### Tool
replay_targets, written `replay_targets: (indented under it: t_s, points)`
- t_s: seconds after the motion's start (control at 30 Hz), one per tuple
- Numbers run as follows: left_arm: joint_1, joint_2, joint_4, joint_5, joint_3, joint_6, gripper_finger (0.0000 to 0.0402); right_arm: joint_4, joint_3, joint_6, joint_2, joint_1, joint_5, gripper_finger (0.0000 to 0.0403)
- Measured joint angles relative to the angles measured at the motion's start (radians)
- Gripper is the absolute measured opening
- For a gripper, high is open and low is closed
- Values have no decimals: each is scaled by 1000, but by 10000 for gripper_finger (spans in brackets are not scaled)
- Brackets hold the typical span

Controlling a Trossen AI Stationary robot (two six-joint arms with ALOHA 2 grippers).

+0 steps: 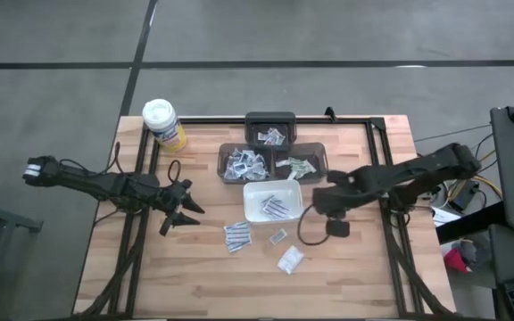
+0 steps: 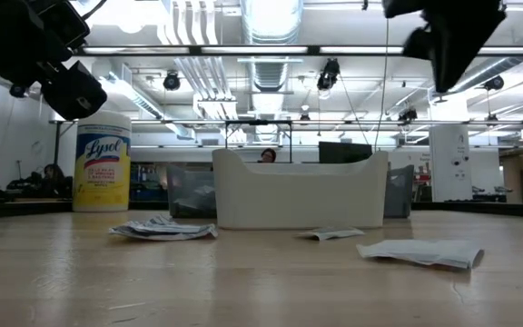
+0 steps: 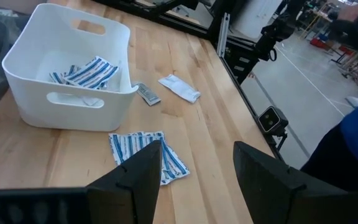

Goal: Pick & Place First Aid Supplies
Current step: Put the blue bandage into the white bin

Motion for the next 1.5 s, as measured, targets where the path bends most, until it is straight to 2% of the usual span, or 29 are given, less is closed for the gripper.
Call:
replay_targets:
  t_s: [0.17,0.3,0.43,0.53,0.8,1.13,1.3,1.5]
  points:
    - [0,0,0,0,0,1,197,175,-145,246,-140,40,-16,61]
    - [0,0,0,0,0,1,197,416,-242,411,-217,82,-71,61]
    - [0,0,0,-6,0,2,197,673,-308,578,-232,129,-123,55]
    - [0,0,0,-34,0,2,197,775,-321,677,-190,173,-155,50]
    - [0,0,0,-69,0,2,197,755,-184,792,53,272,-207,47]
    - [0,0,-1,-71,0,2,197,370,166,778,364,278,-206,47]
    - [0,0,-1,-71,0,2,197,316,263,743,454,278,-205,47]
    - [0,0,-2,-71,0,1,197,302,284,778,508,266,-203,48]
